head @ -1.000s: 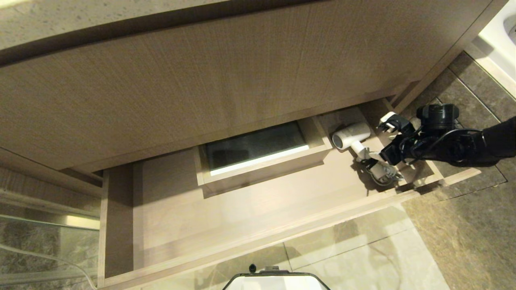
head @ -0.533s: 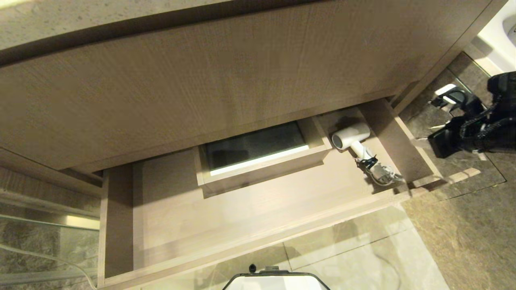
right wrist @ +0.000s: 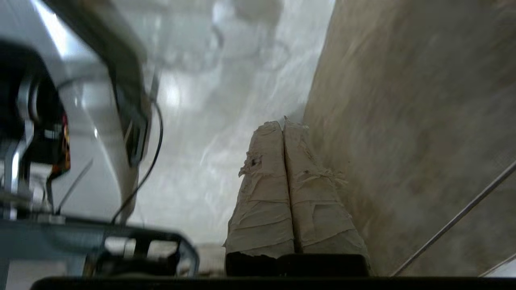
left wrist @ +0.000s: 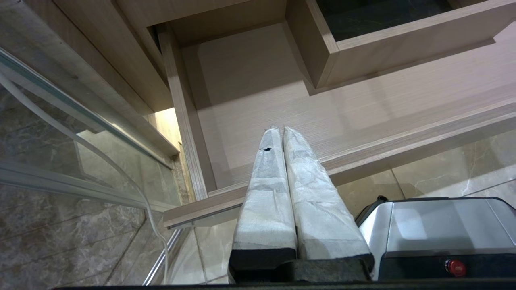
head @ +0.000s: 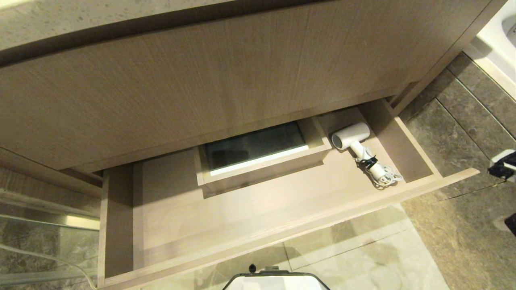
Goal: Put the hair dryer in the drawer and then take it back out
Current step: Close the drawer
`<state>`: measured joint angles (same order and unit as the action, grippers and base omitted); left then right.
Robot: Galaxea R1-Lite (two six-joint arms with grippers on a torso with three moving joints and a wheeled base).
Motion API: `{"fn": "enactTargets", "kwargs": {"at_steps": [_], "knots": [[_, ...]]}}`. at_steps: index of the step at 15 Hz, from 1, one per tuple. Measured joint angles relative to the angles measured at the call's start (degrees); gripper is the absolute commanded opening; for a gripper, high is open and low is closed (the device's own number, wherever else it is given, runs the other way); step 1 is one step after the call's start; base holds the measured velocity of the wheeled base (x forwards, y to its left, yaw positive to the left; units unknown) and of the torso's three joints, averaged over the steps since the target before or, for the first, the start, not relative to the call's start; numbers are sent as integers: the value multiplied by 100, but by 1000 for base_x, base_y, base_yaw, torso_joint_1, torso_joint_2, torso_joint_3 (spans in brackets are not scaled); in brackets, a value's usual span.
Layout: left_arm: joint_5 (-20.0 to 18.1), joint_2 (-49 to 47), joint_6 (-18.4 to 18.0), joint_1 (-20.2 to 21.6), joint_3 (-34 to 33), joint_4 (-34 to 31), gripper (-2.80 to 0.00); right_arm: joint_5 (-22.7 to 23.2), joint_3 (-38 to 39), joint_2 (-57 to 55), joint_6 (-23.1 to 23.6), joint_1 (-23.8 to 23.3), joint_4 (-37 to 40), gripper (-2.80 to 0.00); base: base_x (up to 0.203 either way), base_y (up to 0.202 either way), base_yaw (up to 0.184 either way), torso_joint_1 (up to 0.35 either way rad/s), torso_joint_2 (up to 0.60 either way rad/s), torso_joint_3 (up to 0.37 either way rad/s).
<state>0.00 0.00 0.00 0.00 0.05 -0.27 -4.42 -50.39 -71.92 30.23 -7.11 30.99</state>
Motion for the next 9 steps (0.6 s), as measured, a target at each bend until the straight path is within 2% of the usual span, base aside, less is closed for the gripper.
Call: {"fn": "enactTargets", "kwargs": {"at_steps": [4, 9], "knots": [[0, 0, 0, 0, 0, -2, -280, -227, 617, -157, -2, 39, -394, -280, 0, 0, 0, 0, 0, 0], [0, 0, 0, 0, 2, 2, -280, -241, 781, -953, 9, 47, -1167, -280, 0, 0, 0, 0, 0, 0]]}}
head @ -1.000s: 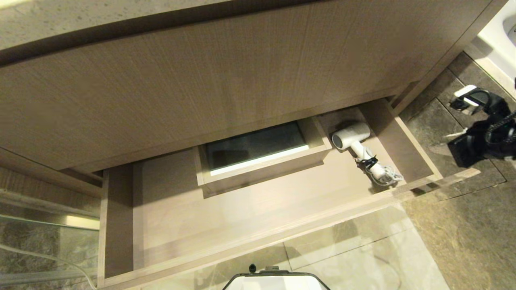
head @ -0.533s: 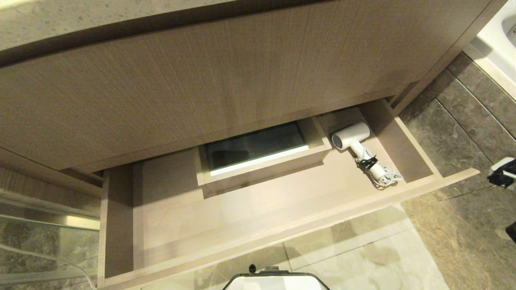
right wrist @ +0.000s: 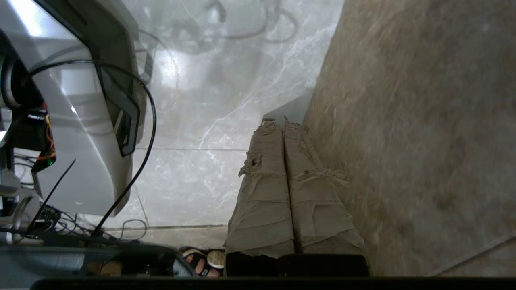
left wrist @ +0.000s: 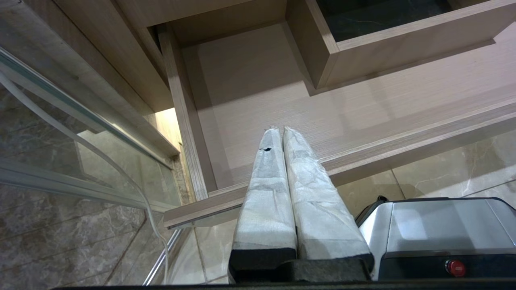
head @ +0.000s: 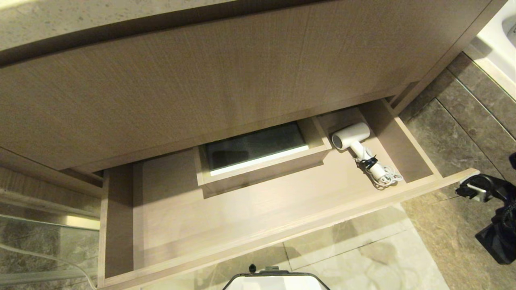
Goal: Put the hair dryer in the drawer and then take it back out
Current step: Close the drawer
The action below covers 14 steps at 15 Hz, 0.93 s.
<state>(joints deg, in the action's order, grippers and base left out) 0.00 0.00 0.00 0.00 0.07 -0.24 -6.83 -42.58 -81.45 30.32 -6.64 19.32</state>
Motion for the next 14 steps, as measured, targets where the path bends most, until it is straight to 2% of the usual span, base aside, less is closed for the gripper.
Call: {"fn": "enactTargets", "kwargs": {"at_steps": [5, 10, 14], "knots": [[-1, 0, 0, 0, 0, 0, -280, -17, -138, -739, 7, 4, -734, -280, 0, 0, 0, 0, 0, 0], [0, 0, 0, 0, 0, 0, -280, -17, -685, -1335, 8, -2, -858, -280, 0, 0, 0, 0, 0, 0], [0, 0, 0, 0, 0, 0, -280, 9, -903, -1618, 7, 0, -1382, -280, 0, 0, 0, 0, 0, 0]]}}
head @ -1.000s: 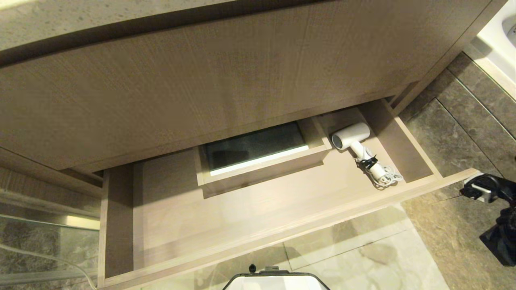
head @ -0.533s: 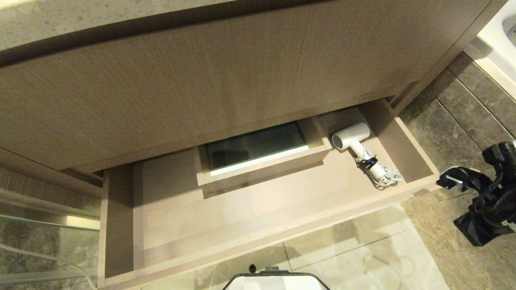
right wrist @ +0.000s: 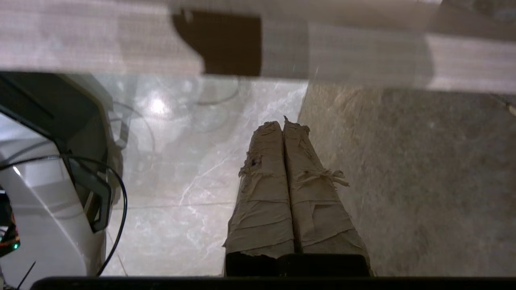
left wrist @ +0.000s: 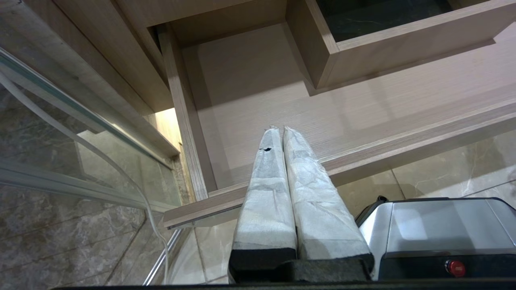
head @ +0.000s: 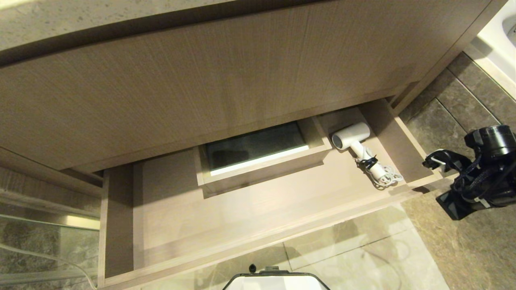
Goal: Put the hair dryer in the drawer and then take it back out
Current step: Close the drawer
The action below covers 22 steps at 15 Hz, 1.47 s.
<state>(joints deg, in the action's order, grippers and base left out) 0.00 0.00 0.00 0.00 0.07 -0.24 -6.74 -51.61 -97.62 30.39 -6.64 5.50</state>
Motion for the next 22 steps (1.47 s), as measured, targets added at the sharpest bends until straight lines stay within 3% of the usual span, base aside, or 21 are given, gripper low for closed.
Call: {"fn": "enactTargets", "kwargs": {"at_steps": [6, 9, 16, 22], "knots": [[0, 0, 0, 0, 0, 0, -280, -9, -133, -161, -21, 6, -287, -280, 0, 0, 0, 0, 0, 0], [0, 0, -2, 0, 0, -1, -280, 24, -299, -266, -93, 15, -852, -280, 0, 0, 0, 0, 0, 0], [0, 0, 0, -2, -2, -5, -280, 123, -769, -590, -1562, 390, -3102, -280, 0, 0, 0, 0, 0, 0], [-2, 0, 0, 0, -2, 0, -280, 99, -643, -499, -1645, 391, -3152, -280, 0, 0, 0, 0, 0, 0]]}}
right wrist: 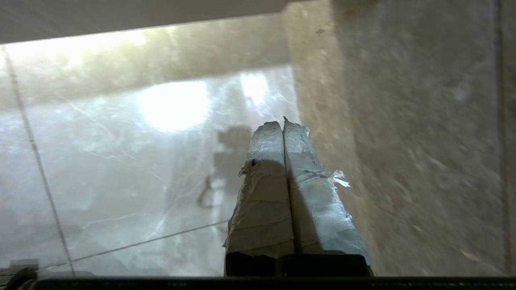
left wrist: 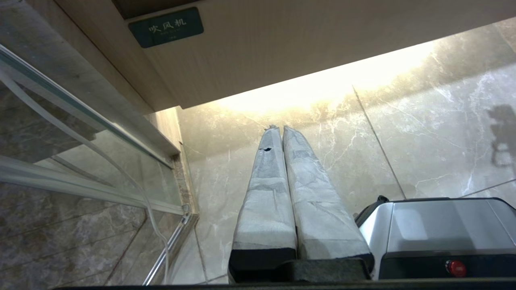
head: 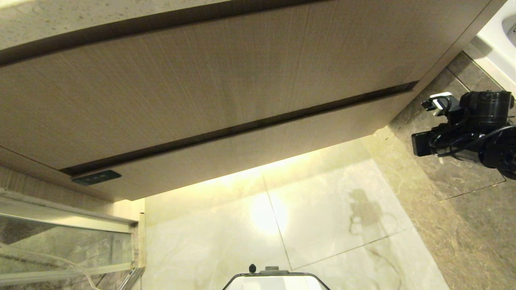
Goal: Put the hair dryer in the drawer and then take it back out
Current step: Close the drawer
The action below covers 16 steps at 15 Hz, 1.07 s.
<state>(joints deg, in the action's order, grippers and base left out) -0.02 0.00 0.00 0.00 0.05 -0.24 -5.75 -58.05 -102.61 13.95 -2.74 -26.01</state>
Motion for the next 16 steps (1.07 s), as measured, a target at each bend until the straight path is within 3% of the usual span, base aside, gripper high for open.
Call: {"fn": "enactTargets", "kwargs": {"at_steps": [8, 16], "knots": [[2, 0, 0, 0, 0, -2, -280, -146, 1306, 1559, -241, 20, 270, -280, 0, 0, 0, 0, 0, 0], [2, 0, -2, 0, 0, -2, -280, -429, 3911, 5467, -547, -18, 1277, -280, 0, 0, 0, 0, 0, 0]]}}
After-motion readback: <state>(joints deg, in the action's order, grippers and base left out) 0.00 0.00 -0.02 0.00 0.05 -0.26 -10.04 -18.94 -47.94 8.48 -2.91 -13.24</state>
